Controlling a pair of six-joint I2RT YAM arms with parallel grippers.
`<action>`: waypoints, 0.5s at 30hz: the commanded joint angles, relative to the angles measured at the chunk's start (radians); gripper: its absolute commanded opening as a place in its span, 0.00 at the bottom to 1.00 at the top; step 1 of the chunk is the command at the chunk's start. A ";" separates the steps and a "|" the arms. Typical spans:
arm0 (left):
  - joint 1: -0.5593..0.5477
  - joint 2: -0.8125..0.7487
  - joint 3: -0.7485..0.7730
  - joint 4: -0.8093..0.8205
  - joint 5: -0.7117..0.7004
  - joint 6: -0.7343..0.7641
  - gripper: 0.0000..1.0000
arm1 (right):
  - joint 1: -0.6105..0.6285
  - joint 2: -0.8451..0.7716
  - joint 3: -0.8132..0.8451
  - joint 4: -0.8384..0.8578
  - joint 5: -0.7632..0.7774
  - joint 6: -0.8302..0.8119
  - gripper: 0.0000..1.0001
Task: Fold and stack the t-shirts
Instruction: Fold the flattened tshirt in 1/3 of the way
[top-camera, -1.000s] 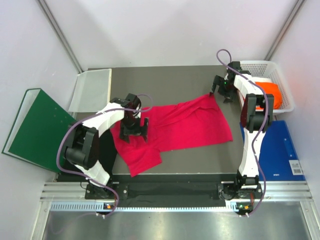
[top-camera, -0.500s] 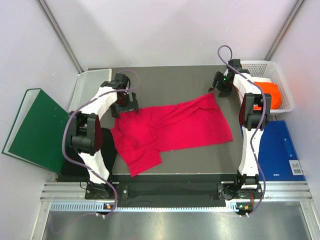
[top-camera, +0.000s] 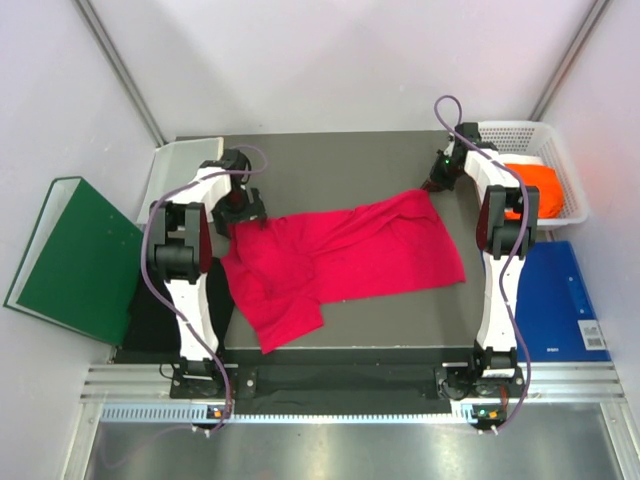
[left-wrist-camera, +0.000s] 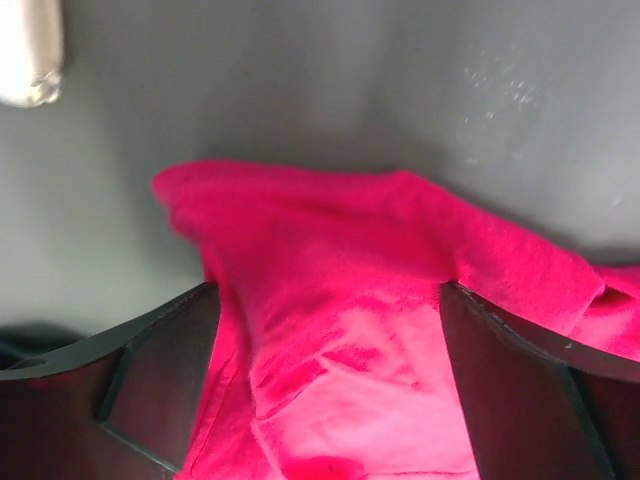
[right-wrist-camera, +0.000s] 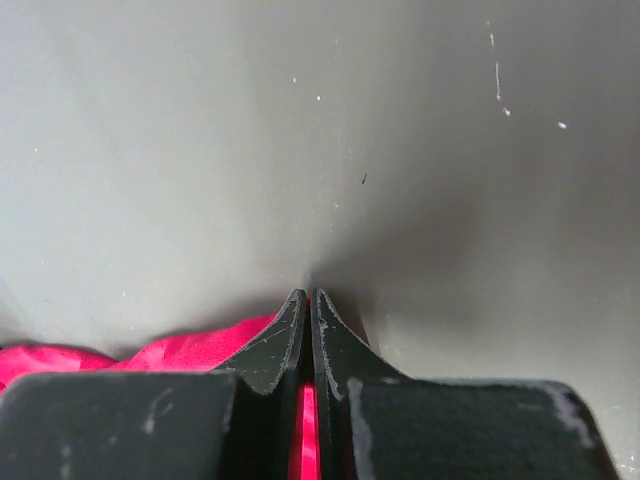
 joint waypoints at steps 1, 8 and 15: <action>0.002 0.032 0.062 0.051 0.007 -0.021 0.90 | -0.012 0.011 -0.010 -0.045 0.032 -0.014 0.00; 0.010 0.125 0.213 0.048 -0.036 -0.032 0.00 | -0.034 -0.028 -0.013 -0.028 0.070 -0.002 0.00; 0.033 0.225 0.444 0.057 -0.045 -0.060 0.00 | -0.076 -0.040 0.023 0.009 0.095 0.014 0.00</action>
